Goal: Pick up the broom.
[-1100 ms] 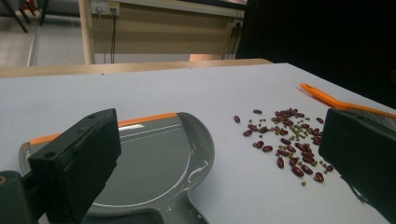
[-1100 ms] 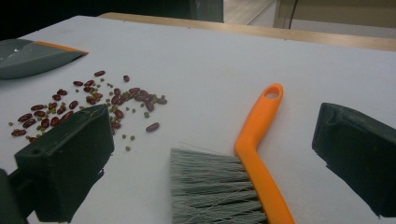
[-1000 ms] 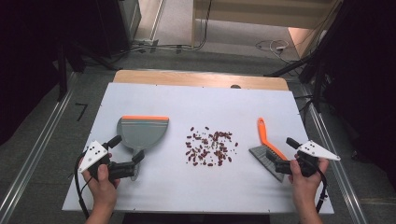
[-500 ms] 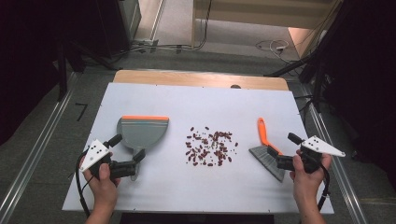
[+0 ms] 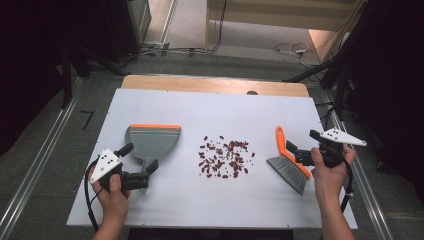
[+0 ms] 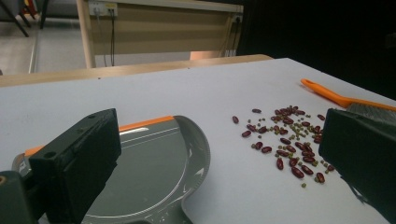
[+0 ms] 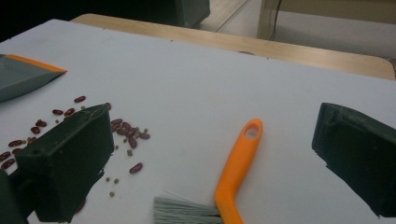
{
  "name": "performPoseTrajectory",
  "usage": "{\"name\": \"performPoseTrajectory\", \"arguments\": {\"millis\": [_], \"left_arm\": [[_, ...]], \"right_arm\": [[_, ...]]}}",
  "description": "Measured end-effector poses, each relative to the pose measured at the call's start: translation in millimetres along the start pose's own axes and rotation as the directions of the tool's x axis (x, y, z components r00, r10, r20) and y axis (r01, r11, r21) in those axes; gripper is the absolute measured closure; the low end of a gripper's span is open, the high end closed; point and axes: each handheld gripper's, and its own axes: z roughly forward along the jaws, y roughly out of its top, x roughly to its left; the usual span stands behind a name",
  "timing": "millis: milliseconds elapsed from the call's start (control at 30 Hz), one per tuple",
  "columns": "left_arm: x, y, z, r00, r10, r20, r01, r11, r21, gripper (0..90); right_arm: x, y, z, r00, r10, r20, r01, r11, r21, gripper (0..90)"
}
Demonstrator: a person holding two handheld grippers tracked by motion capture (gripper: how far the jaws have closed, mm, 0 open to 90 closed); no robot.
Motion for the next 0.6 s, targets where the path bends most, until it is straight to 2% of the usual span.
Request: {"name": "performPoseTrajectory", "arguments": {"millis": [233,300,500,600], "left_arm": [[-1.8,0.6,1.6,0.9998,0.014,0.013,-0.014,0.9999,-0.003,0.0],[-2.4,0.6,2.4,0.9997,0.015,0.017,-0.015,0.9999,-0.001,0.0],[-2.2,-0.4,2.5,0.9997,0.016,0.021,-0.016,0.9998,0.007,0.0],[-1.8,-1.0,2.0,0.9997,0.012,0.021,-0.012,0.9999,0.009,0.0]], "right_arm": [[-6.5,14.3,10.9,1.0000,0.000,-0.009,0.000,1.000,0.032,0.0],[-10.0,18.4,18.7,0.9998,0.000,-0.022,0.002,0.998,0.066,0.0],[-18.2,14.2,31.8,0.9988,0.019,-0.044,-0.014,0.991,0.131,0.0],[-23.2,12.0,35.2,0.9974,0.051,-0.051,-0.042,0.986,0.164,0.0]]}}
